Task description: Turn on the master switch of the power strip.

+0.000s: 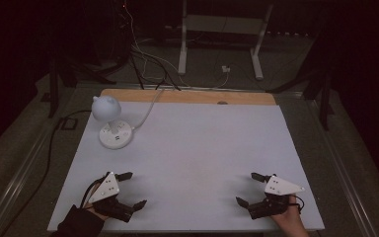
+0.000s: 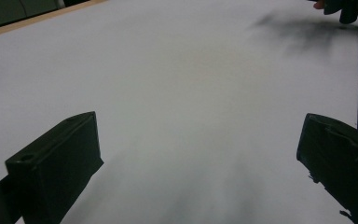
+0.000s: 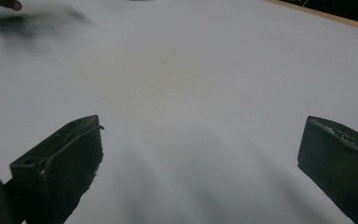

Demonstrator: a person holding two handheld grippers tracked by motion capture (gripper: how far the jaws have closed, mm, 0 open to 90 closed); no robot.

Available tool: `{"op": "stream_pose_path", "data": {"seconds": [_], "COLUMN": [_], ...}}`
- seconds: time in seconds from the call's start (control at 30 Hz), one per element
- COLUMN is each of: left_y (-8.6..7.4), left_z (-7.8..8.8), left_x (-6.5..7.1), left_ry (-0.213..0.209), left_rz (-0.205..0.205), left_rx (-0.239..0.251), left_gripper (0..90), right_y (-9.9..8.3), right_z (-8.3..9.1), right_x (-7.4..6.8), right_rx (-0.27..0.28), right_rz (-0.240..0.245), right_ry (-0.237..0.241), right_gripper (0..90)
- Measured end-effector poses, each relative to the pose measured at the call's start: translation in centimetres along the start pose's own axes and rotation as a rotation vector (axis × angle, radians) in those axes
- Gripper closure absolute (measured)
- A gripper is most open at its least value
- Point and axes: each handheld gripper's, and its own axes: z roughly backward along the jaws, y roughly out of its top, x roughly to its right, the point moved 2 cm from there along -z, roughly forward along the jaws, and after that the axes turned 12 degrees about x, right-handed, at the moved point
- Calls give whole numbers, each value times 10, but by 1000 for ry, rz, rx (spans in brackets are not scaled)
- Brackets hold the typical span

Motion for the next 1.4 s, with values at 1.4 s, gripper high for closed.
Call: {"op": "stream_pose_path", "data": {"seconds": [1.4], "left_y": [21], "left_z": [-5], "left_x": [13], "left_ry": [-103], "left_rz": [14], "left_rx": [-25], "left_gripper": [2], "right_y": [9], "right_z": [-1], "right_x": [-6], "right_rx": [21], "right_rz": [-3], "right_ry": [6], "right_gripper": [0]}}
